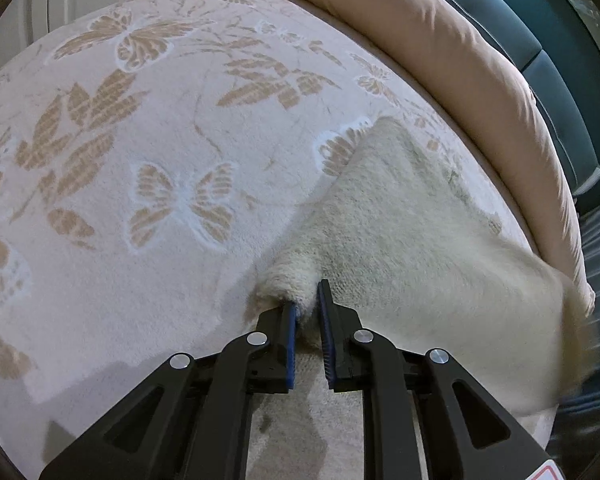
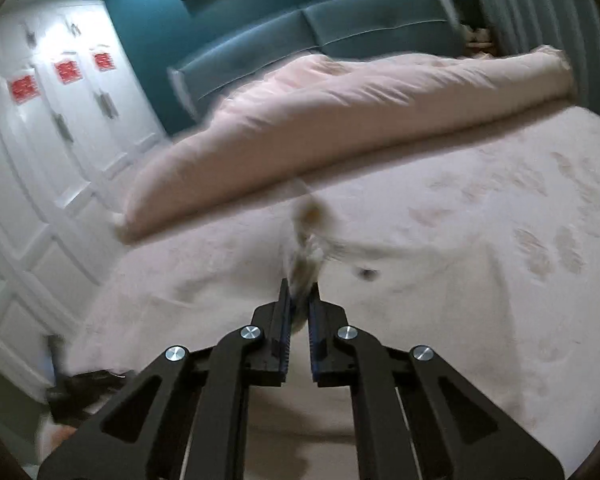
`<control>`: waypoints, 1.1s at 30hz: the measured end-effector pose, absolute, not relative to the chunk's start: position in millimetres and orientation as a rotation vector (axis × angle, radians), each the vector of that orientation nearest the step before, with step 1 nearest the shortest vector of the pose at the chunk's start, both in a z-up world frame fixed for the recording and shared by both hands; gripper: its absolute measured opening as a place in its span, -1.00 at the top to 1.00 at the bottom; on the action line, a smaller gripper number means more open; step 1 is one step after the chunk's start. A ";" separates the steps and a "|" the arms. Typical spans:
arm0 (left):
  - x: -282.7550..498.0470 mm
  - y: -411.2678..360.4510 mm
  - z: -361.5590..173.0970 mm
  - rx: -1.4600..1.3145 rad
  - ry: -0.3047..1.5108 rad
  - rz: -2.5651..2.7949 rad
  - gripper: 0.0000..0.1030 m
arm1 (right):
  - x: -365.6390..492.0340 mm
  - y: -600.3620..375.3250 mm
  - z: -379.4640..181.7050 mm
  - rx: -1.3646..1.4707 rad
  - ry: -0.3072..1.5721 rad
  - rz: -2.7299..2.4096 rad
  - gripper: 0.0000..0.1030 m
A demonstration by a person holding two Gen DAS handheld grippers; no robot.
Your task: Fold small clothes
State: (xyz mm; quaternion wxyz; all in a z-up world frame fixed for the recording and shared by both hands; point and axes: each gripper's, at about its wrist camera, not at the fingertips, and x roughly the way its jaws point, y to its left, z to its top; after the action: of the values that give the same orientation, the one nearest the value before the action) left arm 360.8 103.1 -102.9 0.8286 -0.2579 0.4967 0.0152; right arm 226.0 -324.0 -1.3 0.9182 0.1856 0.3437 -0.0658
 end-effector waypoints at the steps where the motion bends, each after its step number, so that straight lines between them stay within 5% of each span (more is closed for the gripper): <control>1: 360.9 102.9 -103.0 -0.546 1.057 0.032 0.70 | 241.2 -333.6 -39.8 0.347 0.865 -0.201 0.88; 3: 361.2 103.5 -103.7 -0.544 1.059 0.032 0.70 | 244.0 -343.6 -75.5 0.354 0.978 -0.252 0.89; 6: 363.1 102.3 -105.5 -0.522 1.063 0.031 0.70 | 224.6 -349.8 -56.0 0.467 0.806 -0.207 0.87; 10: 358.4 103.7 -96.5 -0.513 1.077 0.002 0.70 | 230.3 -366.2 -92.6 0.457 0.927 -0.280 0.90; 12: 346.3 109.1 -89.2 -0.509 1.073 -0.035 0.63 | 210.9 -371.3 -73.8 0.460 0.905 -0.349 0.76; 14: 322.4 117.5 -83.9 -0.485 1.078 -0.056 0.35 | 177.8 -373.9 -56.5 0.454 0.869 -0.331 0.74; 18: 249.6 144.0 -81.2 -0.450 1.111 -0.090 -0.05 | 73.5 -371.0 -48.3 0.407 0.883 -0.381 0.14; 20: 205.8 162.2 -83.4 -0.460 1.135 -0.087 -0.34 | 15.7 -370.3 -55.2 0.453 0.925 -0.376 0.05; 26: 118.0 201.3 -89.6 -0.621 1.169 -0.063 -0.44 | -87.1 -357.1 -65.4 0.556 0.999 -0.396 -0.22; 33: 105.3 173.7 -92.6 -0.669 1.215 -0.107 -0.59 | -82.2 -332.9 -83.1 0.686 0.999 -0.337 -0.49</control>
State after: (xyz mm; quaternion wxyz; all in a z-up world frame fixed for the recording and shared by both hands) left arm 105.3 173.7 -92.6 0.7676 -0.3081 0.5599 -0.0493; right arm -82.2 -332.9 -83.1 0.8087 0.3210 0.4671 -0.1576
